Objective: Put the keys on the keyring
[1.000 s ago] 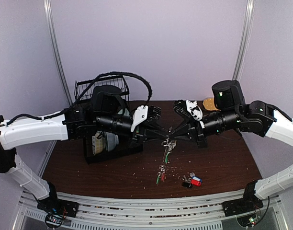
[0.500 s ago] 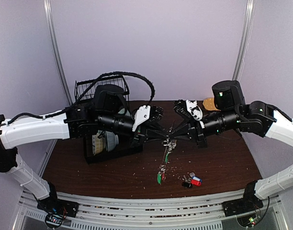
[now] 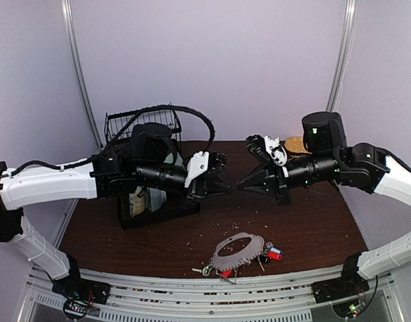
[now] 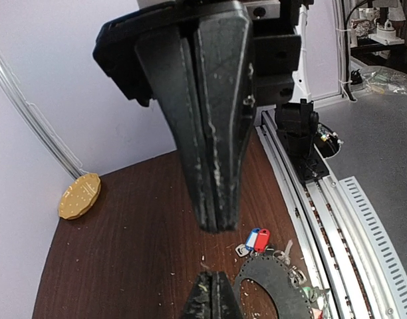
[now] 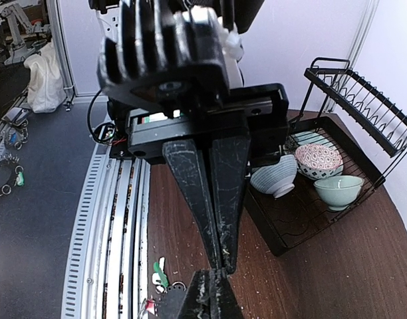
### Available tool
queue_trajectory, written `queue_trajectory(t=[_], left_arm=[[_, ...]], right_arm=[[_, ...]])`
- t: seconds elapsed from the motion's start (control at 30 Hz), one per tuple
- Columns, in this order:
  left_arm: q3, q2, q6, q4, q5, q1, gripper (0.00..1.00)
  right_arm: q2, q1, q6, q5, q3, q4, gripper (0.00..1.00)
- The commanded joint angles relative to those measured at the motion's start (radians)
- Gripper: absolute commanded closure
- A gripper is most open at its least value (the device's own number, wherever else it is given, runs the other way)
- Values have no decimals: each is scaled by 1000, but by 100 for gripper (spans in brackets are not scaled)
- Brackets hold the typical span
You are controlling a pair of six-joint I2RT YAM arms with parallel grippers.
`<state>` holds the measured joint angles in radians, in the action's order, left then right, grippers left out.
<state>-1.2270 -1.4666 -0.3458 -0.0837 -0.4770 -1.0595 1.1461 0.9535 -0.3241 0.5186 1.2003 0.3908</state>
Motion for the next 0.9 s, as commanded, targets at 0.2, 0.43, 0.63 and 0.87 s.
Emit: queue_trajectory(t=[0.2, 0.43, 0.63, 0.87], left_arm=[[163, -77, 119, 76, 98, 122, 93], [319, -163, 68, 66, 163, 42, 61], [365, -227, -191, 86, 146, -59, 44], [339, -317, -260, 115, 214, -88, 43]], right_arm=[[33, -188, 480, -77, -247, -245, 93], [95, -224, 672, -400, -441, -25, 72], [166, -103, 733, -541, -483, 23, 40], [258, -64, 805, -575, -474, -58, 42]])
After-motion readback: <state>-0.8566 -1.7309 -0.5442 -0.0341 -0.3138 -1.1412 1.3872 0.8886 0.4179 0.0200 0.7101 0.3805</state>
